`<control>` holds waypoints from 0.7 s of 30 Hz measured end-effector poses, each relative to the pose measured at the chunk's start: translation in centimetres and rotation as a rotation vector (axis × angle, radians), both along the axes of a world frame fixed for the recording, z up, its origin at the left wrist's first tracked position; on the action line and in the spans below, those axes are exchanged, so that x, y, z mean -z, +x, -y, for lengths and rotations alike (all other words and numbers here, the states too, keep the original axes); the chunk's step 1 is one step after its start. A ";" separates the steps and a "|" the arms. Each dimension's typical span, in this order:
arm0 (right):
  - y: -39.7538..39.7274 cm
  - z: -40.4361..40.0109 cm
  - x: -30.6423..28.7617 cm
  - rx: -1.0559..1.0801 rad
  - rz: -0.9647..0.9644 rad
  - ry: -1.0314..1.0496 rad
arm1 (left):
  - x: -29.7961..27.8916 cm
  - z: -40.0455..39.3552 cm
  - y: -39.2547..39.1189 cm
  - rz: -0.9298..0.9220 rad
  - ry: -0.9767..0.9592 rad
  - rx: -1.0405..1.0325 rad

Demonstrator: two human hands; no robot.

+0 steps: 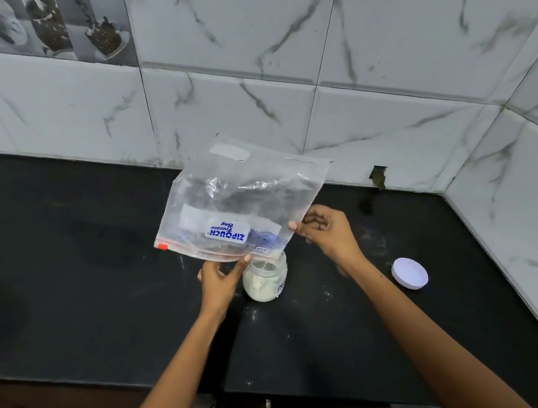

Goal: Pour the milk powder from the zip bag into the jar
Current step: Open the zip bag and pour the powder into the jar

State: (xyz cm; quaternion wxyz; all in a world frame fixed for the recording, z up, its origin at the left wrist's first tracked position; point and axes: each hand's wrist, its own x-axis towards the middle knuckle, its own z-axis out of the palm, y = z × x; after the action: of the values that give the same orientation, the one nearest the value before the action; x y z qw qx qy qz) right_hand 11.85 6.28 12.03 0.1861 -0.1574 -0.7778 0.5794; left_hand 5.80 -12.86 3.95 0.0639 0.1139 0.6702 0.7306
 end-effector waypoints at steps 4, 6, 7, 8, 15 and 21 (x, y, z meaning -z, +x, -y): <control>-0.1 0.7 1.6 -0.036 0.139 0.034 | -0.3 -0.1 0.1 0.039 0.019 0.001; -0.6 1.1 2.1 -0.023 0.140 0.036 | -0.3 0.0 -0.1 0.030 0.028 0.018; -0.9 1.2 2.1 -0.010 0.134 0.025 | -0.3 0.0 -0.2 0.033 0.024 0.032; -1.1 1.3 2.1 0.001 0.126 0.006 | -0.4 0.0 -0.4 0.041 0.016 0.049; -1.8 1.4 1.9 -0.011 0.082 -0.101 | -0.4 0.0 -1.1 0.078 -0.005 0.222; -2.5 1.0 0.1 0.006 0.094 -0.095 | 0.1 -0.1 -1.4 0.046 -0.040 0.311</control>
State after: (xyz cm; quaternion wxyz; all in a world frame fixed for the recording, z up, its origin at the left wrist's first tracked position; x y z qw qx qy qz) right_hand 9.40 5.27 11.89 0.1433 -0.1955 -0.7570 0.6069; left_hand 4.36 -12.78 3.88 0.1937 0.1983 0.6571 0.7010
